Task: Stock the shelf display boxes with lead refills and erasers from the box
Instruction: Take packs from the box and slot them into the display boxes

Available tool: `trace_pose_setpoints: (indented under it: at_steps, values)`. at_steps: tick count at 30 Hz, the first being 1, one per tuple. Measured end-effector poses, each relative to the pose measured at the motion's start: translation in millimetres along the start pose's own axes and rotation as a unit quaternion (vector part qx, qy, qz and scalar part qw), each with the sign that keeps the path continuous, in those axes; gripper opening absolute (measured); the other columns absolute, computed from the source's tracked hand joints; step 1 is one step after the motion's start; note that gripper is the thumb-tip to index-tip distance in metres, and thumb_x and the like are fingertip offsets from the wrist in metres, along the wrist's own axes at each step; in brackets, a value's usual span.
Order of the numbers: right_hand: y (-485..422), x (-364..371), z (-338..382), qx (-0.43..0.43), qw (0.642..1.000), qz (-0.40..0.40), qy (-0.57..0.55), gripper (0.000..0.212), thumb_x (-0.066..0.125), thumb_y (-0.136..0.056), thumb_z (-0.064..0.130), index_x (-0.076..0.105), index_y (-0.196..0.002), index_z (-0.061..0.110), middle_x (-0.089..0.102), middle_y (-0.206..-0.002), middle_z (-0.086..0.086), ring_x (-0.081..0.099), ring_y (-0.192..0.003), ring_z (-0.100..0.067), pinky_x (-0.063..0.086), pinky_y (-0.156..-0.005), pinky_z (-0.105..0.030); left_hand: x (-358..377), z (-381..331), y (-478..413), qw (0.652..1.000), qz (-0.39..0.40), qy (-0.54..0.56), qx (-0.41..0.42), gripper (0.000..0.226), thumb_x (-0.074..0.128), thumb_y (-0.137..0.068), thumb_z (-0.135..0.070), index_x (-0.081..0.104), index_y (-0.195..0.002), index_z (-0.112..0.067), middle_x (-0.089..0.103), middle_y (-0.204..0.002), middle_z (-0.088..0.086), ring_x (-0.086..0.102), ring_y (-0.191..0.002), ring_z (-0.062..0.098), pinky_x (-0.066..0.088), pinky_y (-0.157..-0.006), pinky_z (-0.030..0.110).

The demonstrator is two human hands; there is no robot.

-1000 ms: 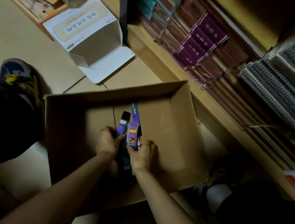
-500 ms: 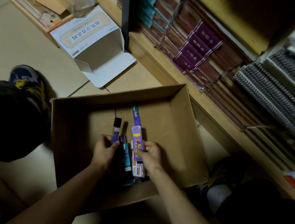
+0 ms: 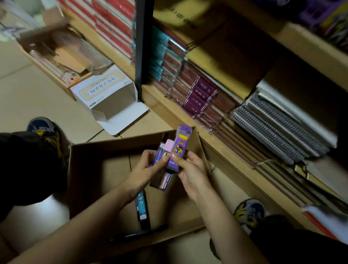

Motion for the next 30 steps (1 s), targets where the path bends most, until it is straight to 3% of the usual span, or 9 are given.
trace_pose_setpoints:
  at_steps: [4, 10, 13, 16, 21, 25, 28, 30]
  values:
    - [21.4, 20.7, 37.8, -0.044, 0.998, 0.038, -0.025, 0.026, 0.053, -0.089, -0.003, 0.059, -0.113, 0.002, 0.066, -0.106, -0.016, 0.066, -0.088, -0.019, 0.054, -0.081, -0.027, 8.4, -41.6, 13.6, 0.999, 0.026, 0.024, -0.004, 0.028, 0.058, -0.090, -0.031, 0.049, -0.108, -0.011, 0.065, -0.094, 0.007, 0.067, -0.078, 0.014, 0.053, -0.057, 0.027]
    - [50.0, 45.5, 92.0, -0.115, 0.992, 0.056, 0.008, 0.025, 0.048, -0.092, -0.001, 0.059, -0.114, -0.005, 0.067, -0.098, -0.012, 0.065, -0.084, -0.017, 0.053, -0.081, -0.023, 22.4, -98.8, 32.4, 0.997, 0.051, 0.052, 0.032, 0.037, 0.060, -0.088, -0.029, 0.046, -0.115, -0.009, 0.066, -0.103, 0.012, 0.066, -0.085, 0.019, 0.054, -0.063, 0.031]
    - [63.5, 55.4, 117.5, -0.154, 0.983, 0.050, 0.081, 0.019, 0.052, -0.092, 0.003, 0.066, -0.102, 0.010, 0.070, -0.100, -0.008, 0.066, -0.087, -0.013, 0.052, -0.083, -0.022, 28.1, -123.3, 40.6, 0.995, 0.044, 0.078, 0.054, 0.038, 0.064, -0.081, -0.029, 0.049, -0.109, -0.010, 0.072, -0.084, 0.000, 0.068, -0.072, 0.011, 0.052, -0.053, 0.024]
    - [74.5, 60.7, 139.0, -0.161, 0.978, 0.053, 0.121, 0.015, 0.056, -0.091, 0.011, 0.068, -0.099, 0.015, 0.072, -0.104, -0.007, 0.066, -0.100, -0.020, 0.048, -0.095, -0.033, 31.4, -147.2, 46.8, 0.993, 0.041, 0.093, 0.066, 0.043, 0.069, -0.071, -0.035, 0.053, -0.104, -0.013, 0.073, -0.074, -0.003, 0.068, -0.062, 0.008, 0.049, -0.047, 0.019]
    - [94.0, 72.6, 174.8, -0.180, 0.974, 0.100, 0.097, 0.018, 0.055, -0.091, 0.008, 0.069, -0.097, 0.017, 0.073, -0.101, -0.003, 0.067, -0.096, -0.014, 0.048, -0.093, -0.030, 41.7, -185.6, 51.3, 0.989, 0.063, 0.099, 0.086, 0.044, 0.069, -0.073, -0.028, 0.054, -0.111, -0.013, 0.075, -0.084, -0.001, 0.072, -0.073, 0.012, 0.052, -0.054, 0.019]
    - [107.9, 78.4, 198.7, -0.187, 0.971, 0.125, 0.079, 0.020, 0.055, -0.090, 0.006, 0.068, -0.100, 0.017, 0.072, -0.103, -0.006, 0.066, -0.094, -0.016, 0.051, -0.084, -0.030, 53.6, -217.5, 53.4, 0.988, 0.073, 0.080, 0.112, 0.039, 0.061, -0.087, -0.015, 0.051, -0.122, -0.002, 0.066, -0.114, 0.019, 0.065, -0.096, 0.027, 0.054, -0.082, 0.035]
    - [115.1, 72.8, 219.6, -0.207, 0.971, 0.071, 0.100, 0.032, 0.063, -0.086, 0.009, 0.058, -0.117, 0.013, 0.067, -0.113, -0.011, 0.067, -0.096, -0.025, 0.053, -0.087, -0.042, 63.1, -236.3, 56.6, 0.983, 0.093, 0.102, 0.119, 0.039, 0.056, -0.090, -0.008, 0.048, -0.127, 0.002, 0.062, -0.119, 0.024, 0.064, -0.092, 0.026, 0.058, -0.072, 0.027]
    - [121.4, 67.6, 239.8, -0.241, 0.962, 0.028, 0.126, 0.044, 0.069, -0.081, 0.006, 0.050, -0.121, 0.012, 0.061, -0.117, -0.014, 0.068, -0.088, -0.019, 0.057, -0.074, -0.033, 70.2, -247.4, 58.2, 0.979, 0.112, 0.109, 0.127, 0.039, 0.056, -0.089, -0.007, 0.049, -0.127, 0.001, 0.064, -0.116, 0.023, 0.066, -0.089, 0.024, 0.059, -0.068, 0.026]
Point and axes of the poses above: each hand's wrist, its own y-axis away from the middle knuckle, its own x-axis out of the palm, z = x × y, the point moved 6 cm from there along -y, towards the middle knuckle
